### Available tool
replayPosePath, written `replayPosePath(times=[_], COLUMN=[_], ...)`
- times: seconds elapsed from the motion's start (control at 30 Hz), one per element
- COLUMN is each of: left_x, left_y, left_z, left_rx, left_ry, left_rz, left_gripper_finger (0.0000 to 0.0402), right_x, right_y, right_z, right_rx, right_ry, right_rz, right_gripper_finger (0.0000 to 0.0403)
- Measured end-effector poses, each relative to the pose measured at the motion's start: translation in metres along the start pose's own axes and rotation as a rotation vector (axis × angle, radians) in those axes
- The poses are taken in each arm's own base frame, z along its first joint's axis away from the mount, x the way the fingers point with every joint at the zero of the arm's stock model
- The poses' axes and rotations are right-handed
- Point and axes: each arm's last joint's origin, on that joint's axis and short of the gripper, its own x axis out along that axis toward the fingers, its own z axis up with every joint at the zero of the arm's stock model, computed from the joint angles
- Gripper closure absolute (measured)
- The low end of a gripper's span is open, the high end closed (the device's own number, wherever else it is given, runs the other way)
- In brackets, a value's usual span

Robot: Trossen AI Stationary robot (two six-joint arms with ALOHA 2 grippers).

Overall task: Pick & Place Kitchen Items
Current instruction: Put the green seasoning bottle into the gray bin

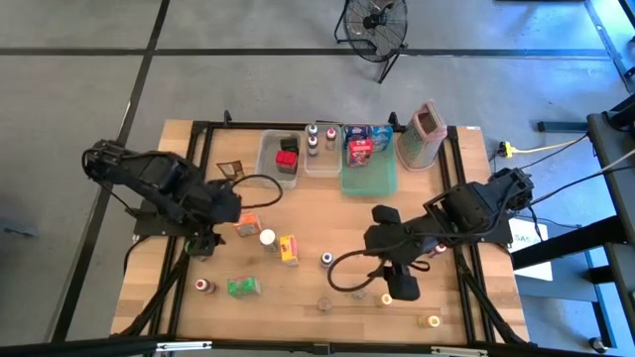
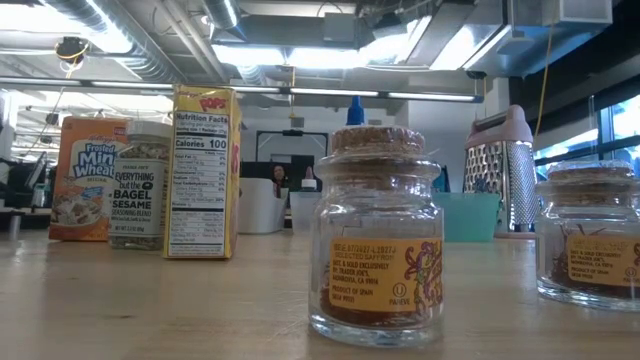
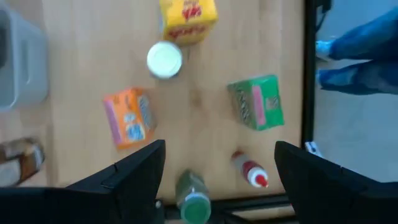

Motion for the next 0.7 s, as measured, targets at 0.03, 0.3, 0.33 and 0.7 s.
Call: replayPosePath(times=[0.03,0.3,0.33,0.7], left_x=[0.002,0.04,0.046,0.092], left_y=[-0.002,-0.018,-0.017,-0.018], left_z=[-0.001,-0.044,-0.048,-0.089], left_rx=[0.002,0.139,0.077,0.032], left_ry=[0.002,0.169,0.192,0.436], left_rz=[0.013,0.039,0.051,0.106], left_gripper_finger=[0.0105,0.0103,0.0103,0.0103], right_x=[0.0,0.0,0.0,0.0], right_y=[0.0,-0.002,-0.002,-0.003], right_z=[0.0,-0.006,-0.006,-0.005], right_rx=[-0.002,-0.061,-0.069,-0.139], right_ry=[0.005,0.067,0.067,0.065], right_rz=[-0.002,-0.002,-0.001,0.001], right_gripper_finger=[0.0179,0.0178,0.0178,0.0178])
